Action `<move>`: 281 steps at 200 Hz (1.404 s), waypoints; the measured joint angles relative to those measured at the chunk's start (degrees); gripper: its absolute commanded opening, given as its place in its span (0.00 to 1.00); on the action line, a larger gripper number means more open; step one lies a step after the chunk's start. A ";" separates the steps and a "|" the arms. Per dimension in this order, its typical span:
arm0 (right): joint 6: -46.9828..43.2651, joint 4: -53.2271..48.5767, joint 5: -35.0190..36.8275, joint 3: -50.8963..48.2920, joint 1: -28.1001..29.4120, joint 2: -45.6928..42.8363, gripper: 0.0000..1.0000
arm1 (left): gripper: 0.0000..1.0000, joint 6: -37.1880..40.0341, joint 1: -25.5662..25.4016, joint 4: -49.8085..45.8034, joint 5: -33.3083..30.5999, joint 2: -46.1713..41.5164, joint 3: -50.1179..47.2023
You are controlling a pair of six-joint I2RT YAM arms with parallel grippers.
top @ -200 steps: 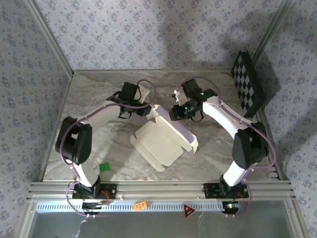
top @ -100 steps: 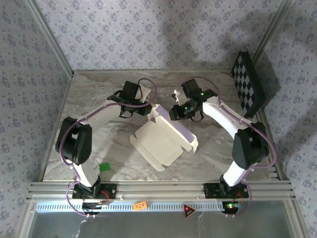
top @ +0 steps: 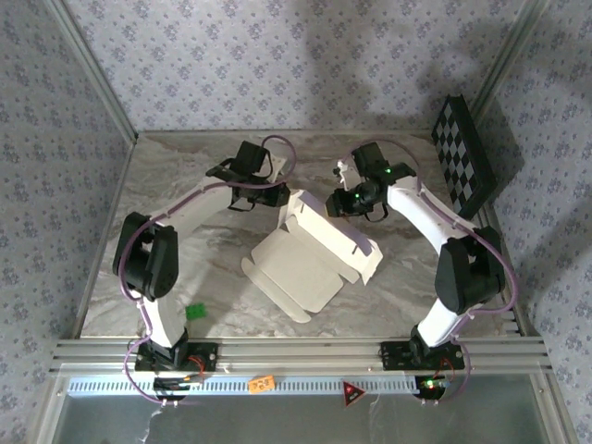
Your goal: Fold the paper box
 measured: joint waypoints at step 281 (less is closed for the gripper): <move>1.36 -0.09 2.91 -0.72 7.26 -1.07 0.29 | 0.14 -8.63 -2.03 8.85 0.11 -11.32 -17.94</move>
